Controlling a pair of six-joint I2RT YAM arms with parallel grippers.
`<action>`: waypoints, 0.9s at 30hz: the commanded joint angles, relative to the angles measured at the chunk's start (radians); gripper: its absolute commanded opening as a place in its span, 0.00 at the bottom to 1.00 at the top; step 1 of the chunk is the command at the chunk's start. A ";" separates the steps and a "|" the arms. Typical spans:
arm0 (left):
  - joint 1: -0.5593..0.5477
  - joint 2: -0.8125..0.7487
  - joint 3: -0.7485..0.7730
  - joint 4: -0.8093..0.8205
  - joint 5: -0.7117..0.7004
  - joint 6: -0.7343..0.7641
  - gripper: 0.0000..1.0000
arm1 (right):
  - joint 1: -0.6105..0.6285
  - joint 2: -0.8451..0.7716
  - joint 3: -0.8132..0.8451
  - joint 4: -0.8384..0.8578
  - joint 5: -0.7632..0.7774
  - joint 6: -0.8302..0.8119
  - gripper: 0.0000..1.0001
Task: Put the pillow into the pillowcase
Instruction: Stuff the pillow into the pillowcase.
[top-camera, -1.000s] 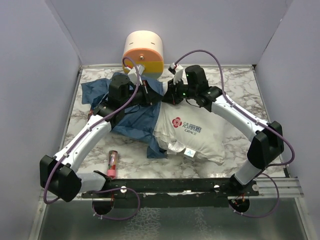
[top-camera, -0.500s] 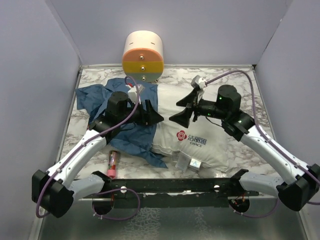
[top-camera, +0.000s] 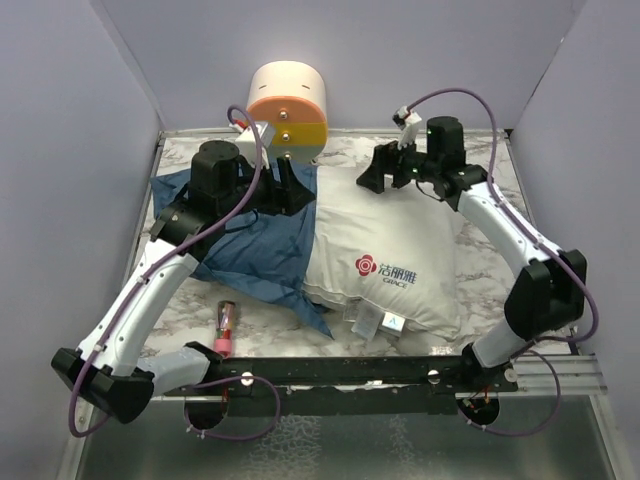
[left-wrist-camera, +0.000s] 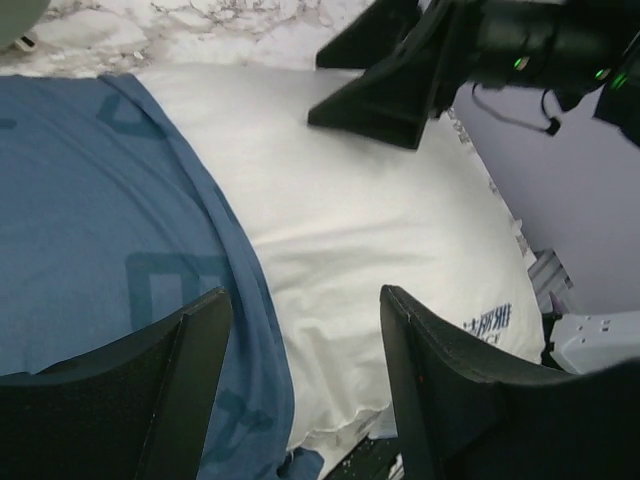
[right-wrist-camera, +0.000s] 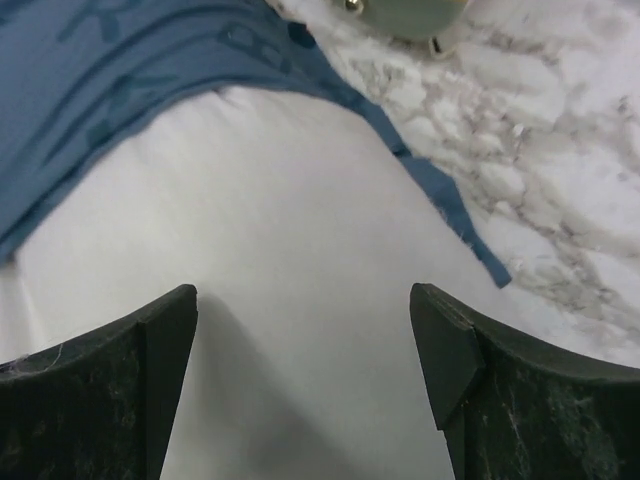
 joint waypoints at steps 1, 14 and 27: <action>0.017 0.090 0.086 0.071 -0.066 -0.056 0.63 | 0.031 0.091 0.027 -0.122 -0.145 -0.051 0.80; 0.041 0.408 0.317 -0.137 -0.282 0.141 0.62 | 0.336 -0.144 -0.361 0.063 0.065 -0.033 0.01; -0.012 0.501 0.363 -0.367 -0.421 0.279 0.52 | 0.377 -0.171 -0.396 0.104 0.105 -0.010 0.01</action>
